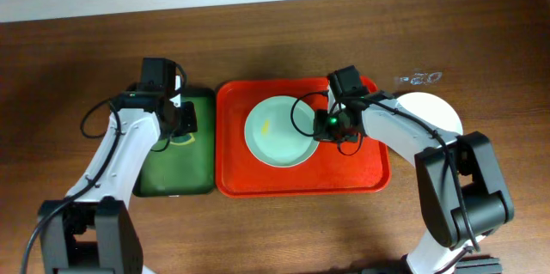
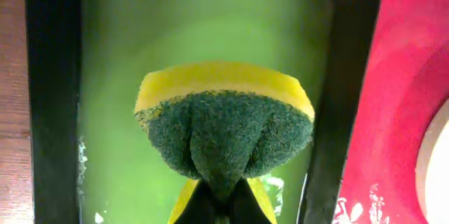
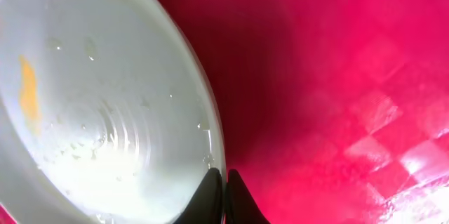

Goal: Clean dirty plates on tray and stack at the side
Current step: 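Carry the sponge with the left gripper onto the pale green plate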

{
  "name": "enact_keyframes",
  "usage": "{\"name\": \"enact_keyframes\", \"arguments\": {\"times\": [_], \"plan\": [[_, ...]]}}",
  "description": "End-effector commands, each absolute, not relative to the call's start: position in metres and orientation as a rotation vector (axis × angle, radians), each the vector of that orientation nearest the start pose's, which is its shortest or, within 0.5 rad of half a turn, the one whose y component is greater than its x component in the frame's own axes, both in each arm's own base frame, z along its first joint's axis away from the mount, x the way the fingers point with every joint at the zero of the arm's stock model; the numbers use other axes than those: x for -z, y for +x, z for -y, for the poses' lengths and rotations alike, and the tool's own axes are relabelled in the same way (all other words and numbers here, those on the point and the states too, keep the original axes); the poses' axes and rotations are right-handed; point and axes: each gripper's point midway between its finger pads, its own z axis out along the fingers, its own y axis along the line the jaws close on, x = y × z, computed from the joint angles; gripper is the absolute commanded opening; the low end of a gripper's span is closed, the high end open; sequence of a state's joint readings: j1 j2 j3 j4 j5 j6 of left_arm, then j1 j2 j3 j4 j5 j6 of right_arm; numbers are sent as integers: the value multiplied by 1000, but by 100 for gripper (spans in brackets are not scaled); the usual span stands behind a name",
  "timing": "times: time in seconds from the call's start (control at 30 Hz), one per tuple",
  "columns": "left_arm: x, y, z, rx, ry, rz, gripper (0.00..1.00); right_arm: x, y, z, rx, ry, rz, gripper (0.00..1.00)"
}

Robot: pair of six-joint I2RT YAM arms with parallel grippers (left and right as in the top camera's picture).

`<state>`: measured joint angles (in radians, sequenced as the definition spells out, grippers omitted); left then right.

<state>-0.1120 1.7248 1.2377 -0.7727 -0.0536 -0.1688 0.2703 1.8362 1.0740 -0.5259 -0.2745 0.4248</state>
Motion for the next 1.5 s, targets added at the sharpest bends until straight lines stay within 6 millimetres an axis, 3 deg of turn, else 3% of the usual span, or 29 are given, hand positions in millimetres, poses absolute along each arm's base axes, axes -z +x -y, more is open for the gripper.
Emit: {"name": "enact_keyframes", "arguments": {"times": [0.0,0.1,0.13,0.33,0.37,0.5,0.57,0.6,0.63,0.7,0.73,0.8,0.83,0.9,1.0,1.17,1.37,1.47], "plan": [[-90,386,34,-29,1,-2781,0,-9,331,-151,-546,161,-2987,4],[-88,383,35,-27,16,-2792,0,-10,327,-175,-545,-49,-2958,4],[-86,382,39,1,82,-2796,0,-8,327,-175,-508,-63,-2958,4],[-86,381,42,20,85,-2799,0,-7,327,-172,-484,-61,-2960,4],[-86,381,42,20,85,-2801,0,-7,327,-173,-485,-60,-2960,9],[-85,376,37,-22,82,-2826,0,-9,329,-175,-498,-109,-2942,4],[-103,376,32,-62,78,-2840,0,-10,330,-179,-529,-115,-2935,4],[-127,380,33,-60,77,-2830,0,-10,331,-179,-530,-115,-2932,4],[-135,382,34,-58,82,-2824,0,-10,330,-179,-535,-116,-2933,4],[-136,384,44,-52,117,-2820,0,-11,332,-181,-547,-143,-2920,4],[-124,384,59,-41,170,-2843,0,-14,332,-188,-602,-184,-2904,4],[-108,384,90,59,254,-2866,0,-14,332,-188,-605,-184,-2902,4],[-97,384,120,195,317,-2872,0,-14,332,-188,-605,-185,-2903,4],[-90,375,157,332,382,-2884,0,-15,332,-188,-606,-178,-2902,4],[-81,365,179,351,339,-2926,0,-14,334,-186,-583,-118,-2908,4],[-74,358,190,356,313,-2953,0,-13,336,-187,-584,20,-2919,4],[-64,356,187,338,266,-2982,0,-10,336,-184,-483,-2,-2911,5],[-61,357,184,309,263,-2986,0,-10,331,-193,-487,-39,-2915,14]]}}
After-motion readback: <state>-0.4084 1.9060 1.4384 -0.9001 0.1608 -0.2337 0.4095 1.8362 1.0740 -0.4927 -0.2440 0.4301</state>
